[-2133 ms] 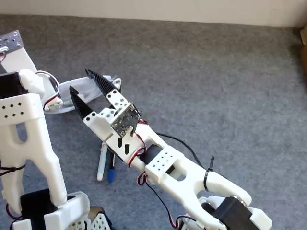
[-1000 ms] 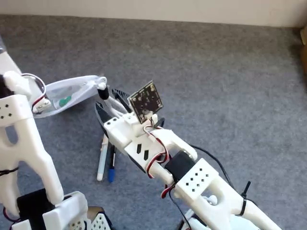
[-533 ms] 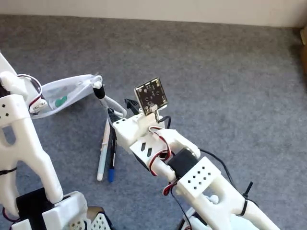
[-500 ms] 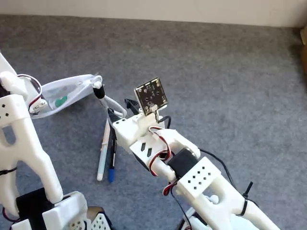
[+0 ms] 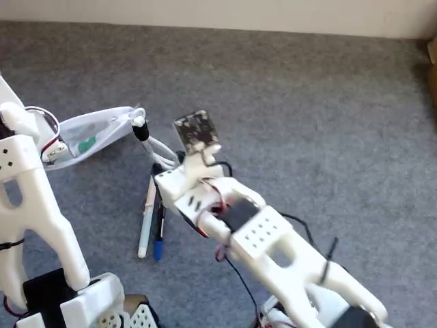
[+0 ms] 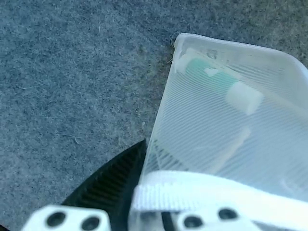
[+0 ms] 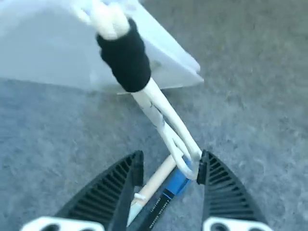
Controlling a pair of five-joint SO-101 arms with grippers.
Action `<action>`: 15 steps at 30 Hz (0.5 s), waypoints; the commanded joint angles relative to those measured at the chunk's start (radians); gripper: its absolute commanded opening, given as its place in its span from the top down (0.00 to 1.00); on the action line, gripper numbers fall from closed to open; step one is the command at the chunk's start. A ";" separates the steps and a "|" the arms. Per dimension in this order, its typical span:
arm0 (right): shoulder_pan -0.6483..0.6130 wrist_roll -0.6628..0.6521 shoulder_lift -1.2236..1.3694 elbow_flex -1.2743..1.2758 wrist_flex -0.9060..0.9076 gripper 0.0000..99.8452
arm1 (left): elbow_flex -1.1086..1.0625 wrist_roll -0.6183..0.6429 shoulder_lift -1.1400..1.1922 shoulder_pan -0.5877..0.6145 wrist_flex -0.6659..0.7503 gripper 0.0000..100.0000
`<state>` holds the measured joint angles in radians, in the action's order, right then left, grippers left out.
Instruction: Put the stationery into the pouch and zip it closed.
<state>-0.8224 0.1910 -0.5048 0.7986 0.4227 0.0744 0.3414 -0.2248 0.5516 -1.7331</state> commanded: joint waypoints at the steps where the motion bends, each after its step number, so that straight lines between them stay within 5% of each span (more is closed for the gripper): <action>1: 0.013 0.014 0.093 -0.113 0.002 0.82 | -0.002 0.014 0.005 0.030 0.015 0.99; 10: 0.007 0.126 0.255 -0.188 0.012 0.82 | -0.002 0.014 0.005 0.025 0.015 0.99; 15: 0.007 0.196 0.401 -0.341 0.163 0.82 | -0.002 0.014 0.005 0.025 0.015 0.99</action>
<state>-0.8224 0.3245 -0.1412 0.5915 0.5132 0.0744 0.3414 -0.2248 0.5516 -1.7331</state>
